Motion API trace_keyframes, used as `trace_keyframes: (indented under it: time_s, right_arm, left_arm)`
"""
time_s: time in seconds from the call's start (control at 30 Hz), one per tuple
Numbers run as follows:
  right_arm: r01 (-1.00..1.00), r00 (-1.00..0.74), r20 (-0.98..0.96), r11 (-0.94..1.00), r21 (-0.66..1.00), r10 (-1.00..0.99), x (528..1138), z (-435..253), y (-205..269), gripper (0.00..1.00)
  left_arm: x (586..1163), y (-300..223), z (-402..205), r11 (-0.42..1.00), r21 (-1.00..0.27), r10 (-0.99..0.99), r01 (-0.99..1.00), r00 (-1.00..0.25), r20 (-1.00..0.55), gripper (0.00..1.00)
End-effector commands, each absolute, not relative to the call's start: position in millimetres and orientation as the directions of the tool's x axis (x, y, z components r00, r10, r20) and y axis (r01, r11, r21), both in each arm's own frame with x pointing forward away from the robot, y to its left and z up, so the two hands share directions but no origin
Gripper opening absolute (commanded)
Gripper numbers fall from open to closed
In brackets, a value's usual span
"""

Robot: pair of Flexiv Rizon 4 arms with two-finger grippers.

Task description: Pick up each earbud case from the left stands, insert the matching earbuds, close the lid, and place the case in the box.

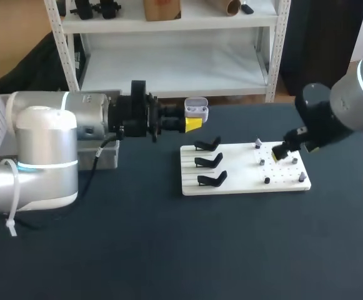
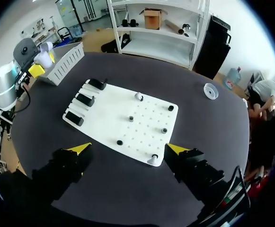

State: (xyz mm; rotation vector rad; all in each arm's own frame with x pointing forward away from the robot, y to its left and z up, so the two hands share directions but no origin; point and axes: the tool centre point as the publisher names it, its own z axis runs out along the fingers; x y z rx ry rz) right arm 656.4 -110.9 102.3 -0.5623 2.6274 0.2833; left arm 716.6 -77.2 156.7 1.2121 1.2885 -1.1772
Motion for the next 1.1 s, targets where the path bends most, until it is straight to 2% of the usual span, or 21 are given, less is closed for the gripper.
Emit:
trace_keyframes:
  time_s: [0.03, 0.53, 1.1]
  right_arm:
    - [-0.341, -0.823, -0.451, 0.935, -0.092, -0.345, 649, 101, -115, 1.0]
    - [-0.296, -0.861, -0.387, 0.944, -0.145, -0.329, 639, 75, -137, 1.0]
    - [-0.218, -0.906, -0.286, 0.923, -0.318, -0.313, 642, 47, -142, 0.98]
  left_arm:
    - [715, -71, 159, 0.024, -0.067, -0.003, 0.997, -0.066, -0.998, 0.0]
    - [719, -77, 164, 0.023, -0.111, 0.025, 0.994, -0.112, -0.993, 0.0]
    - [719, -77, 164, 0.023, -0.111, 0.025, 0.994, -0.112, -0.993, 0.0]
